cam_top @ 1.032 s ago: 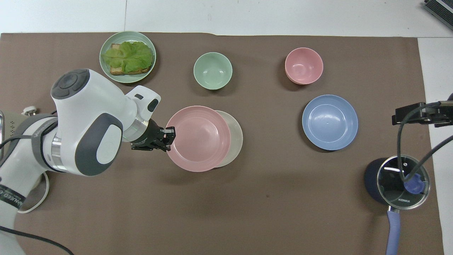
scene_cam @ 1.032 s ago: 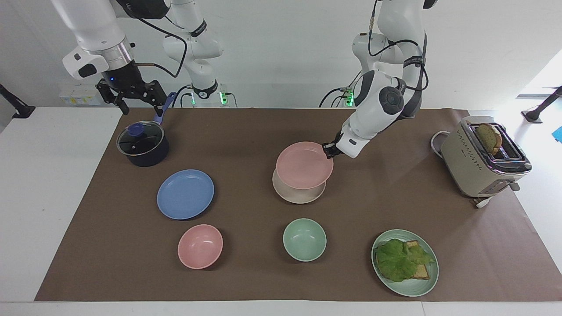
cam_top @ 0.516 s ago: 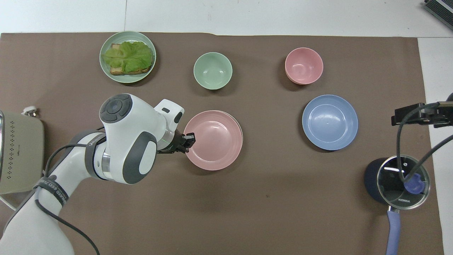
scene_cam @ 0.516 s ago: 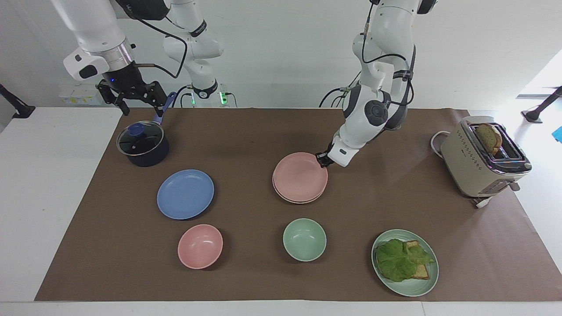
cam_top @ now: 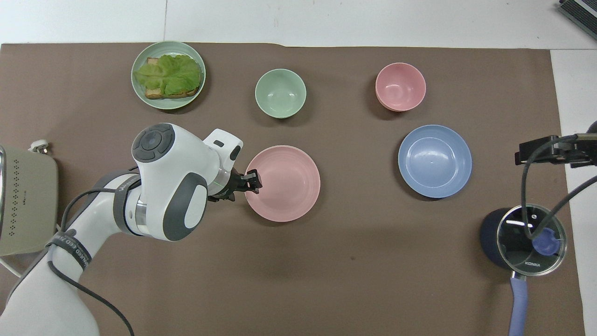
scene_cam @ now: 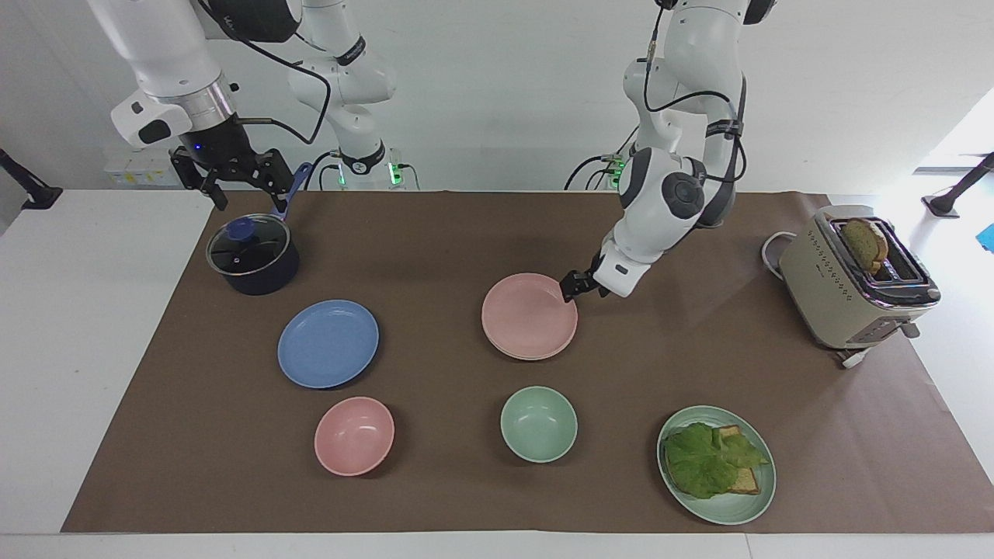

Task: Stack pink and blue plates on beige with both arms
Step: 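Release the pink plate with the left gripper while the right gripper reaches the blue plate, then grasp the blue plate rim with the right gripper and lift it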

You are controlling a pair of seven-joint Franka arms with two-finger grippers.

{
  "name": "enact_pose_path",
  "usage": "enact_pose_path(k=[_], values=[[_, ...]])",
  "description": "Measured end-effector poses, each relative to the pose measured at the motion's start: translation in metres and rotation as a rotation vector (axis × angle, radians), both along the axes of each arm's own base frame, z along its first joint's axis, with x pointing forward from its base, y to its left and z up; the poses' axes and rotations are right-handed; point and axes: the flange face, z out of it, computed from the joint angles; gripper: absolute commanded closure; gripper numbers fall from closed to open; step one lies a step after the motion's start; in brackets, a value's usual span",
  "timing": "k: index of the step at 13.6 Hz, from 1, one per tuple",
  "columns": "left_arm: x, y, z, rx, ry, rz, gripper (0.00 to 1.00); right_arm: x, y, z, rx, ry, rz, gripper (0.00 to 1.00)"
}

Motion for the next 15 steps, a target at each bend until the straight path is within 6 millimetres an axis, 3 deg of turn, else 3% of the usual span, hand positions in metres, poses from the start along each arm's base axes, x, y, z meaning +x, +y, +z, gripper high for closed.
enact_pose_path(k=[4, 8, 10, 12, 15], values=[[0.037, 0.085, 0.063, 0.126, -0.050, -0.064, 0.00, 0.011, -0.024, -0.031, -0.006, -0.047, 0.039, 0.00], [0.051, 0.164, 0.143, 0.146, -0.100, -0.191, 0.00, 0.041, -0.035, -0.121, 0.049, -0.068, 0.055, 0.00], [0.044, 0.181, 0.179, 0.149, -0.129, -0.220, 0.00, 0.057, -0.044, -0.166, 0.044, -0.062, 0.052, 0.00], [0.030, 0.179, 0.210, 0.153, -0.158, -0.230, 0.00, 0.066, -0.048, -0.208, 0.035, -0.058, 0.051, 0.00], [0.019, 0.177, 0.228, 0.155, -0.179, -0.234, 0.00, 0.066, -0.050, -0.253, 0.030, -0.039, 0.052, 0.00]])
